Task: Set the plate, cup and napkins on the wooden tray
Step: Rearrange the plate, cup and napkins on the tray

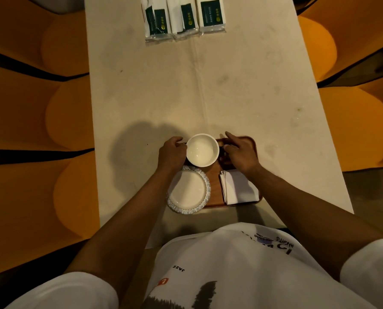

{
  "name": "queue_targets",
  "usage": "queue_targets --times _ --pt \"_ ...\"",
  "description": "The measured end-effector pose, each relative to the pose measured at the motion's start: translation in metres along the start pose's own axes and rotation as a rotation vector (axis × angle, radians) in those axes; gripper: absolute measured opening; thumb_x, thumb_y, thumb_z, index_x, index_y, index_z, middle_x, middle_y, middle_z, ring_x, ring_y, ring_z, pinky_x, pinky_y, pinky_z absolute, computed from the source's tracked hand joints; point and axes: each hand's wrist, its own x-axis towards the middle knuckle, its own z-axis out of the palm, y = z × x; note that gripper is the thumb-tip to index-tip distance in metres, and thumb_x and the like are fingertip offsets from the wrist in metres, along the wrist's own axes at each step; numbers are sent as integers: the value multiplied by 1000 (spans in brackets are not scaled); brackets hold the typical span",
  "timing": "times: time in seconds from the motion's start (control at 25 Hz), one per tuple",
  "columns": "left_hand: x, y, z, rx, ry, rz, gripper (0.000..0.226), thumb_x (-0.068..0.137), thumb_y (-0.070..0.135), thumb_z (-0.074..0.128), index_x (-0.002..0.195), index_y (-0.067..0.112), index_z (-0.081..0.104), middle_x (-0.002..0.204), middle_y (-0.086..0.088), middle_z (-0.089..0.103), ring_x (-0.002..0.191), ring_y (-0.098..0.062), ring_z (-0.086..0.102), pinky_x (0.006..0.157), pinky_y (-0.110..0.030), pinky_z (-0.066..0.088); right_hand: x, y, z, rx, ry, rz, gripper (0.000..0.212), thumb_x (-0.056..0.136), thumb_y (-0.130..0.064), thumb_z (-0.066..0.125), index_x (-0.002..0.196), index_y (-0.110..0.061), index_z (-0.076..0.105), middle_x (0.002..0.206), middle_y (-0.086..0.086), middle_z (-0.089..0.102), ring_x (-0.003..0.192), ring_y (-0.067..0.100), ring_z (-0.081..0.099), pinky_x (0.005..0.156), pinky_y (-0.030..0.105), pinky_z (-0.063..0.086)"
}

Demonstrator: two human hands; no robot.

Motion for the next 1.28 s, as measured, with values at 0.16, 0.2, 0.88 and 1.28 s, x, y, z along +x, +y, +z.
queue_targets --times 0.16,0.2,0.88,1.28 --pt "-27 -8 7 315 266 383 21 91 18 54 108 9 62 112 -10 61 99 -28 60 85 -38 49 -15 15 -20 -235 187 -64 31 97 -19 53 127 -16 61 120 1 64 108 18 61 88 25 46" --pt "-35 -13 15 348 264 491 15 91 18 54 99 8 62 103 -10 63 93 -27 60 81 -39 50 -20 21 -25 -283 217 -62 28 97 -22 55 123 -14 64 117 1 65 107 20 62 88 24 44" --pt "-117 -69 129 577 -108 321 43 92 22 67 131 8 53 127 -16 66 113 -34 64 91 -40 51 -52 69 -56 -912 -90 -141 34 98 -35 41 130 -23 47 120 9 59 96 29 60 83 39 48" --pt "-103 -49 122 646 52 329 33 93 15 60 125 8 55 127 -16 57 110 -36 59 86 -46 53 -46 79 -73 -1019 -118 -219 58 76 -19 72 129 -14 49 124 12 53 89 34 62 75 43 55"
